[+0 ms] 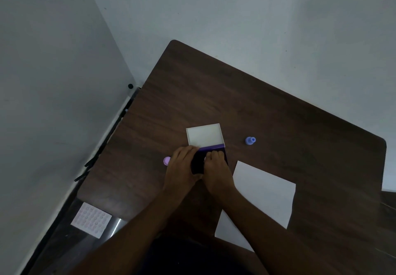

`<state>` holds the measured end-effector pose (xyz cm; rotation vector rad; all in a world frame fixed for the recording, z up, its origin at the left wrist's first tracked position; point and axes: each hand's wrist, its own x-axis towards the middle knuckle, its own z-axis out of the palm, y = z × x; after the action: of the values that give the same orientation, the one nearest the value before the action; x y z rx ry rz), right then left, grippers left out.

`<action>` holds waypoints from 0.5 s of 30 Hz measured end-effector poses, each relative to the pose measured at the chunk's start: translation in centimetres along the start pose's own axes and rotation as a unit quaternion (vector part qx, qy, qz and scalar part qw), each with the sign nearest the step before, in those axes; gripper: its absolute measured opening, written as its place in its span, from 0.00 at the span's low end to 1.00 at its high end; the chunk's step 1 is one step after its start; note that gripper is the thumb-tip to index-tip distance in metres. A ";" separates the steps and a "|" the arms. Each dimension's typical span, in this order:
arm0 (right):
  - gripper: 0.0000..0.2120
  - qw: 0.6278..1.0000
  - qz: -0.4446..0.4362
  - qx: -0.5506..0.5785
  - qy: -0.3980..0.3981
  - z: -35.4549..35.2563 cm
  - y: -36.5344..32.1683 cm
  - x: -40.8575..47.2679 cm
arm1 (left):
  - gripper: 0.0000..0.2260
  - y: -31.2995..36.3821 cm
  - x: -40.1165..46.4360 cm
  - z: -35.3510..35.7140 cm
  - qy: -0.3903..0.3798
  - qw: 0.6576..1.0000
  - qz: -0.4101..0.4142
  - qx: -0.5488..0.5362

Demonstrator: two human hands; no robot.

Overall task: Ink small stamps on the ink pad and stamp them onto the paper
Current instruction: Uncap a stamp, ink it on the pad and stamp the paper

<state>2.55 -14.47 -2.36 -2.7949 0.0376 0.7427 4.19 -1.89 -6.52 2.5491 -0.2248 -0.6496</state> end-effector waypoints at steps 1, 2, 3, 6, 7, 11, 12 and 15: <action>0.26 1.000 0.000 0.005 -0.007 -0.4 -0.2 -0.1 | 0.32 -0.1 0.0 0.0 0.008 1.000 0.002 -0.001; 0.26 1.000 0.002 0.004 -0.012 -0.4 -0.1 -0.1 | 0.33 -0.2 -0.1 0.1 0.051 0.998 0.030 -0.018; 0.26 1.000 0.009 0.008 -0.015 -0.3 0.0 0.0 | 0.33 -0.5 -0.2 0.2 0.090 0.993 0.059 -0.039; 0.25 1.000 -0.008 -0.011 0.005 -0.2 0.0 0.1 | 0.33 -0.2 -0.3 -0.3 0.038 0.999 0.022 -0.014; 0.25 1.000 -0.008 -0.012 0.003 -0.2 -0.1 0.1 | 0.33 0.2 0.1 -0.4 -0.004 1.000 -0.018 0.012; 0.25 1.000 -0.015 -0.013 0.004 -0.1 0.0 0.2 | 0.33 0.9 0.3 -0.5 -0.039 0.998 -0.037 0.025; 0.25 1.000 -0.018 -0.018 0.011 0.0 0.1 0.3 | 0.33 0.8 0.0 -0.5 -0.019 1.000 -0.021 0.012; 0.25 1.000 -0.014 -0.015 0.013 0.1 -0.1 0.2 | 0.34 0.4 -0.7 -0.7 0.043 0.999 0.014 -0.024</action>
<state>2.65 -14.39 -2.48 -2.8279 -0.0073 0.7057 3.90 -1.71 -5.48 2.5163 -0.2123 -0.5264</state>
